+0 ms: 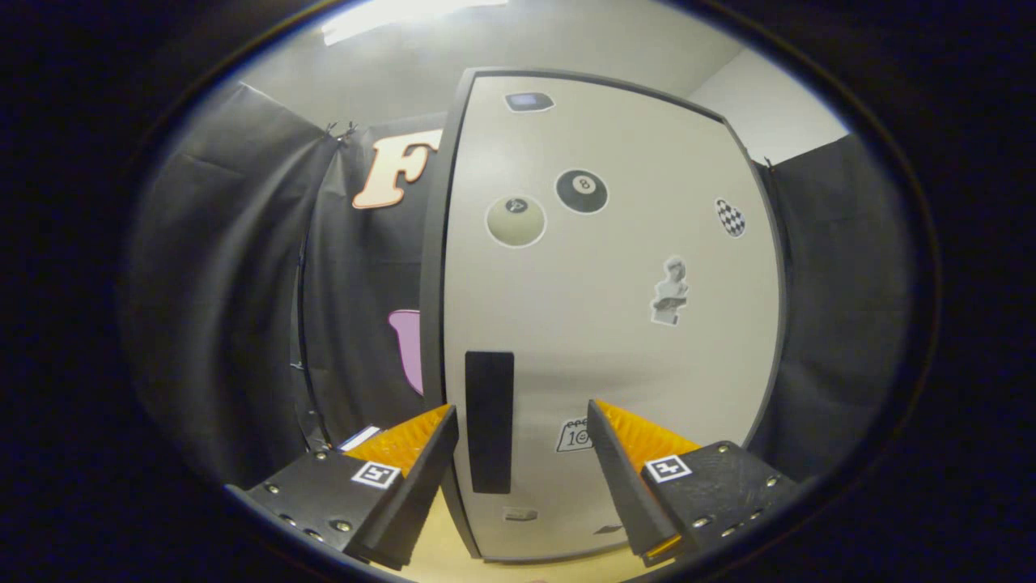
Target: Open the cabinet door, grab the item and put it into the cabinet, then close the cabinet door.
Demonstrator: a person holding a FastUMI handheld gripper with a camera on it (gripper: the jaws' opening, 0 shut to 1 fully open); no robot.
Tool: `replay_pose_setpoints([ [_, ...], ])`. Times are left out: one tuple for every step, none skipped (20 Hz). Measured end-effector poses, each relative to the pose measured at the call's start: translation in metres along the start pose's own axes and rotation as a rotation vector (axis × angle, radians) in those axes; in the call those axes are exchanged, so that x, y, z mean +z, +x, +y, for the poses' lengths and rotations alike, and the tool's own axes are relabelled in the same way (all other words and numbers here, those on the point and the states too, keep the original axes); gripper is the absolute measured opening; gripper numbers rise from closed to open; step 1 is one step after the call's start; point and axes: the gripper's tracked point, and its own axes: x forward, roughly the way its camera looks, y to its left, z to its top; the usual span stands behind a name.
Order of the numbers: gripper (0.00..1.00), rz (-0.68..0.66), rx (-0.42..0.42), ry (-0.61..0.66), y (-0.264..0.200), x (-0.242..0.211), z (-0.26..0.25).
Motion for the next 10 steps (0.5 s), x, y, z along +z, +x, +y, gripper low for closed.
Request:
replay_pose_setpoints([
  [0.85, 0.001, -0.005, -0.010, 0.002, -0.002, 0.002],
  [0.79, 0.003, 0.002, -0.022, 0.005, -0.004, 0.006],
  [0.77, 0.009, 0.013, -0.034, 0.008, -0.008, 0.011],
  [0.77, 0.017, 0.031, -0.042, 0.009, -0.011, 0.016],
  [0.77, 0.019, 0.012, -0.049, 0.014, -0.015, 0.014],
  [0.54, 0.027, 0.025, -0.047, 0.017, -0.019, 0.018],
  [0.52, 0.038, 0.036, -0.045, 0.018, -0.023, 0.023],
  [0.50, 0.051, 0.042, -0.046, 0.020, -0.026, 0.026],
  [0.50, 0.055, 0.041, -0.050, 0.022, -0.028, 0.027],
  [0.51, 0.054, 0.044, -0.052, 0.024, -0.028, 0.028],
])
